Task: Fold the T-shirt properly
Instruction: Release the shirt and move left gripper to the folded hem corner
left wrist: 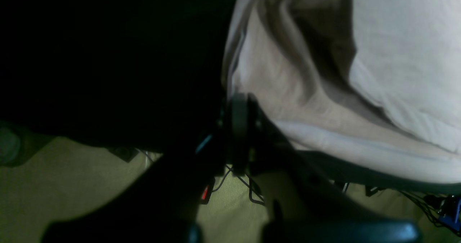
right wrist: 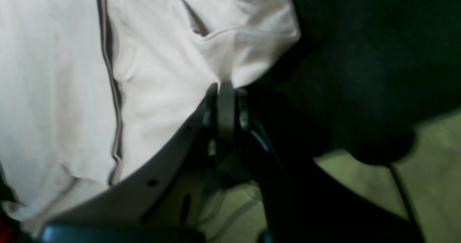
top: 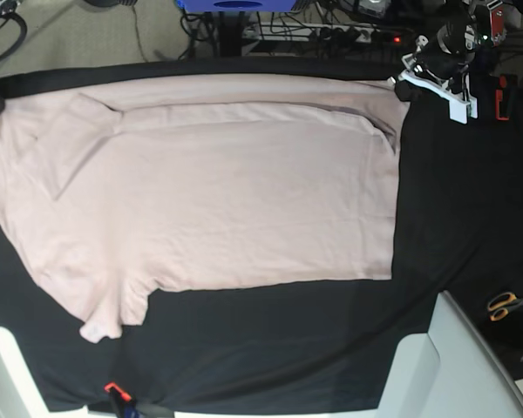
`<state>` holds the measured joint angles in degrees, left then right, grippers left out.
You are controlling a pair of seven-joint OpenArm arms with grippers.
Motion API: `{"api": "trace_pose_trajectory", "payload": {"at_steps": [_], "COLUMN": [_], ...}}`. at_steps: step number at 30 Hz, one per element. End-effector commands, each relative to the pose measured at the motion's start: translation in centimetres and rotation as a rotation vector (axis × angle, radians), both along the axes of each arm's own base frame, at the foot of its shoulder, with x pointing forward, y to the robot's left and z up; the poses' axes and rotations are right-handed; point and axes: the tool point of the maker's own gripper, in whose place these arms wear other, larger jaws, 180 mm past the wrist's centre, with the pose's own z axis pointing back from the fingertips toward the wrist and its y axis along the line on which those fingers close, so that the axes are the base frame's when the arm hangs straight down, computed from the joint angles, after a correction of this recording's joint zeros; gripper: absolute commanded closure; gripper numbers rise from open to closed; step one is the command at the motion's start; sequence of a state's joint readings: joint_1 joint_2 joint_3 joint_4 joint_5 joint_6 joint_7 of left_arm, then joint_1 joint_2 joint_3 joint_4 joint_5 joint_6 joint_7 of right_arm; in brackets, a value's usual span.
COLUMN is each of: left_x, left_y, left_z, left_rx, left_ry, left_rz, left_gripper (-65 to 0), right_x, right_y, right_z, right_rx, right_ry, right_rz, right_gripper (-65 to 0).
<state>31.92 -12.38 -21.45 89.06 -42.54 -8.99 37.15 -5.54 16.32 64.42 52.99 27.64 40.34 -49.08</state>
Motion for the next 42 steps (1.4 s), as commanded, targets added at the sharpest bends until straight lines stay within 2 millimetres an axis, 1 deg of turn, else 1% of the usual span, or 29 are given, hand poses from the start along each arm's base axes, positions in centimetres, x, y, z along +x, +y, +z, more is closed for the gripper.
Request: {"api": "trace_pose_trajectory", "payload": {"at_steps": [1,3,6,15,18,20,21,22,23,24,25,26,28,29,30,32,34,35,37,38,40,42], "left_x": [0.5,0.7,0.9,0.6,0.4,0.1,-0.1,-0.2,-0.3,-0.4,-0.4,-0.5,-0.5,-0.5,-0.4,-0.4,-0.4,-0.4,-0.6,-0.7,-1.4,-1.8], "left_y": [0.8,0.8,0.8,0.8,1.1,1.1,1.0,1.0,1.1,0.9,0.8,0.7,0.7,0.7,0.7,0.9,1.2,1.8,3.2,3.8,5.5,7.3], "left_z": [0.8,0.9,0.9,0.7,0.4,0.2,0.0,-0.1,-0.2,-0.3,-0.4,-0.4,-0.4,-0.4,-0.4,-0.3,-0.2,0.0,0.4,0.6,1.0,1.7], "left_rx": [0.026,0.026,0.026,0.025,0.073,0.105,0.118,0.128,0.137,0.135,0.134,0.132,0.132,0.132,0.132,0.136,0.140,0.149,0.165,0.170,0.190,0.216], "left_ry": [-0.026,-0.031,-0.035,-0.027,-0.010,0.004,0.011,0.016,0.021,0.023,0.025,0.026,0.026,0.026,0.025,0.023,0.022,0.018,0.010,0.008,0.006,-0.001], "left_rz": [0.004,0.003,0.003,0.005,-0.020,-0.036,-0.042,-0.048,-0.052,-0.051,-0.050,-0.048,-0.048,-0.048,-0.049,-0.050,-0.043,-0.024,0.025,0.050,0.109,0.152], "left_gripper": [0.0,0.0,0.0,0.0,0.0,0.0,0.0,0.0,0.0,0.0,0.0,-2.0,-17.1,-24.5,-31.4,-44.3,-52.7,-55.6,-58.6,-58.9,-58.9,-58.9], "right_x": [0.4,0.6,-0.4,-0.3,-0.3,-0.4,-0.7,-1.0,-1.3,-1.4,-1.4,-1.5,-1.6,-1.6,-1.7,-1.7,-1.8,-1.8,-1.8,-1.7,-1.6,-1.2], "right_y": [-1.7,-1.3,-0.9,-0.9,-0.9,-0.4,-0.7,-1.0,-1.2,-1.5,-1.5,-1.5,-1.5,-1.5,-1.5,-1.5,-1.5,-1.5,-1.6,-1.7,-1.9,-2.7], "right_z": [1.3,1.4,1.2,1.2,1.2,1.0,1.0,1.2,1.2,1.3,1.3,1.3,1.3,1.3,1.3,1.3,1.3,1.3,1.3,1.4,1.6,2.9], "right_rx": [-0.054,-0.061,-0.052,-0.051,-0.050,-0.040,-0.038,-0.039,-0.039,-0.040,-0.040,-0.040,-0.041,-0.041,-0.041,-0.041,-0.041,-0.041,-0.044,-0.045,-0.055,-0.104], "right_ry": [-0.029,-0.038,-0.002,-0.002,-0.004,-0.005,-0.007,-0.010,-0.013,-0.016,-0.017,-0.017,-0.015,-0.015,-0.013,-0.014,-0.013,-0.013,-0.015,-0.015,-0.020,-0.036], "right_rz": [-0.017,-0.015,0.000,0.001,-0.002,-0.006,-0.023,-0.043,-0.060,-0.072,-0.073,-0.075,-0.075,-0.075,-0.075,-0.073,-0.075,-0.075,-0.075,-0.075,-0.074,-0.063], "right_gripper": [-0.5,-0.5,-0.5,-0.5,-1.5,-1.5,-1.8,-2.9,-5.3,-9.3,-14.7,-20.9,-30.9,-35.0,-36.6,-36.9,-36.9,-36.9,-36.9,-36.9,-36.9,-36.9]}}
